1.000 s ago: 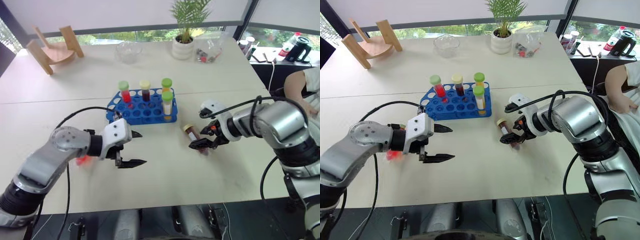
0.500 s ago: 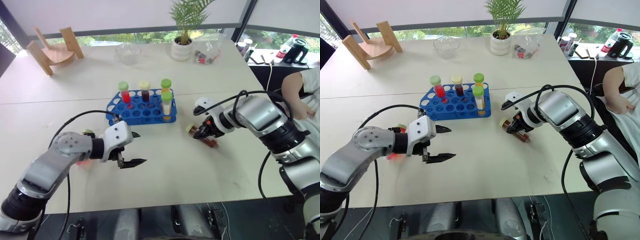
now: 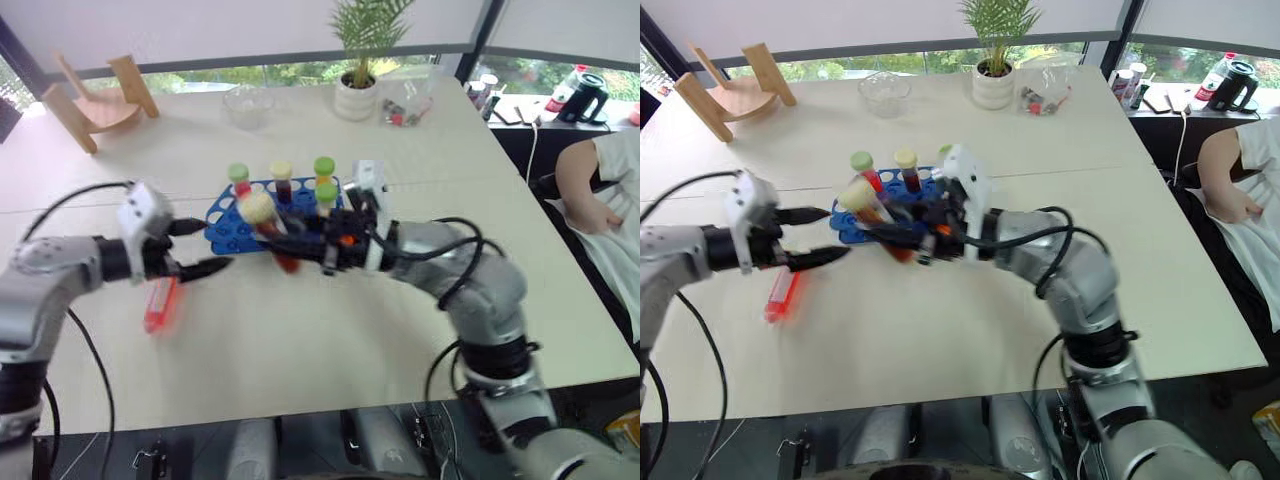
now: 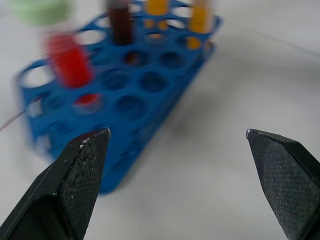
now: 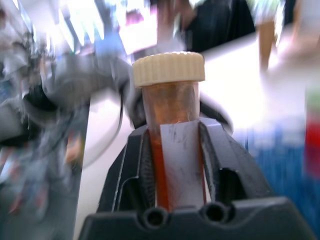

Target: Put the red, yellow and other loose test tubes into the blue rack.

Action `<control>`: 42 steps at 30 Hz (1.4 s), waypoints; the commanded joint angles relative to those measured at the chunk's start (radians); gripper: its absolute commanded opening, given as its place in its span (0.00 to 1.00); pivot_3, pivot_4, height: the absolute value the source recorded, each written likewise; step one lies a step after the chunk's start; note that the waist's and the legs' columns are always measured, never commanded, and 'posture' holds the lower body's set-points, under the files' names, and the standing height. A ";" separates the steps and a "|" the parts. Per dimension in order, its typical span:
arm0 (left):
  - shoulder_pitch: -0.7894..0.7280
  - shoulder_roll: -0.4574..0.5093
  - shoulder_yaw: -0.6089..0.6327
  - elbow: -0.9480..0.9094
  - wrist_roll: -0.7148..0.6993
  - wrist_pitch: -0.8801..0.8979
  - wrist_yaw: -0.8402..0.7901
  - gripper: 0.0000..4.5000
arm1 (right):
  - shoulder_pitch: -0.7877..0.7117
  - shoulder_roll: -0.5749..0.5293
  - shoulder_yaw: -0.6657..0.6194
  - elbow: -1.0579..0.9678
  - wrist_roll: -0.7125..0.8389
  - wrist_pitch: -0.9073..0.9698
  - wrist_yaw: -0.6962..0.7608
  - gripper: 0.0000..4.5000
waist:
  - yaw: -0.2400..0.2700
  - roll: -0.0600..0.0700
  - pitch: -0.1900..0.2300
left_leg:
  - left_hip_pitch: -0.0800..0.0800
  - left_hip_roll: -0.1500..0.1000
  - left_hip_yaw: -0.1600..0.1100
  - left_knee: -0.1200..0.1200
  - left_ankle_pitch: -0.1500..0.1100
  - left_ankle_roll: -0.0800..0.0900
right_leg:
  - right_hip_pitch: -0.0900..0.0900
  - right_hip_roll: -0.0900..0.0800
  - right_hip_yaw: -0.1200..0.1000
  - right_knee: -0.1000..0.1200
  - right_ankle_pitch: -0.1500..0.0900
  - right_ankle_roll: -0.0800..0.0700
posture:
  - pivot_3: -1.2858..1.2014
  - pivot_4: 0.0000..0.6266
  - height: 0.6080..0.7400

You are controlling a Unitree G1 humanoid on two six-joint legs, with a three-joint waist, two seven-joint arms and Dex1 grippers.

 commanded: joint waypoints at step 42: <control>-0.051 0.001 -0.035 0.004 0.040 -0.008 0.019 1.00 | 0.044 0.270 0.073 0.679 -0.534 -0.783 -0.447 0.19 | 0.012 0.000 0.000 | -0.001 -0.002 0.001 -0.002 0.002 -0.003 | -0.002 -0.002 0.001 -0.001 0.001 0.002 | 0.52 0.24 1.00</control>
